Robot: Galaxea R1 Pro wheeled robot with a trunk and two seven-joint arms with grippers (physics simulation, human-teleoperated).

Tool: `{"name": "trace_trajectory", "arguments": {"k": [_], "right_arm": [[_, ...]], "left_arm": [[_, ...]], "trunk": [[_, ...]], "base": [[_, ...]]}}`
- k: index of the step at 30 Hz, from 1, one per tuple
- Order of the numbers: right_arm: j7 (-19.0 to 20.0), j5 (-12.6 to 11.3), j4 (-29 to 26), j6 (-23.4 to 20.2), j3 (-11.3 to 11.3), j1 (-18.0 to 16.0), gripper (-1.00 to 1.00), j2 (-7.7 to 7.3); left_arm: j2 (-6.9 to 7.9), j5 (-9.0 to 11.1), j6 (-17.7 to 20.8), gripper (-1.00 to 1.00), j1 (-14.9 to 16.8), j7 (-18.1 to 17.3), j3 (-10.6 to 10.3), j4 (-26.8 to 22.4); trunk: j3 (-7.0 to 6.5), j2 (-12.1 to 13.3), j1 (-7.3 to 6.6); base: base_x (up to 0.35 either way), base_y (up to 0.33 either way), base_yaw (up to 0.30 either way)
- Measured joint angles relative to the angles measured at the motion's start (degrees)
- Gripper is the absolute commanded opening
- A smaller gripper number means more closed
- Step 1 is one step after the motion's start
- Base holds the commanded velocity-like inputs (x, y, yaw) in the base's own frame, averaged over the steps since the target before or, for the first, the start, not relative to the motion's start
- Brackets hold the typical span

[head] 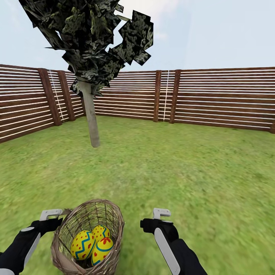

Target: Take the three Easter eggs out of the wicker basket on the lawn in the garden, then place them on the lawn next to a single tree (choose any tree) so that all three eggs are next to the same tree and none are left in the basket.

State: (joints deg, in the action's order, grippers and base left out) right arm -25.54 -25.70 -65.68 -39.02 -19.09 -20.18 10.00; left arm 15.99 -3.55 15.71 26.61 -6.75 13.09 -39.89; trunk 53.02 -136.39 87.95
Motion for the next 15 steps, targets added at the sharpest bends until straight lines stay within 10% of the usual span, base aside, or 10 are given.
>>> {"name": "trace_trajectory", "arguments": {"k": [15], "right_arm": [[0.00, 0.00, 0.00, 0.00, 0.00, 0.01, 1.00, 0.00]], "left_arm": [[-0.38, 0.02, -0.30, 1.00, 0.00, -0.56, -0.15, 0.00]], "trunk": [[0.35, -0.79, 0.43]], "base": [[0.000, 0.000, 0.000]]}}
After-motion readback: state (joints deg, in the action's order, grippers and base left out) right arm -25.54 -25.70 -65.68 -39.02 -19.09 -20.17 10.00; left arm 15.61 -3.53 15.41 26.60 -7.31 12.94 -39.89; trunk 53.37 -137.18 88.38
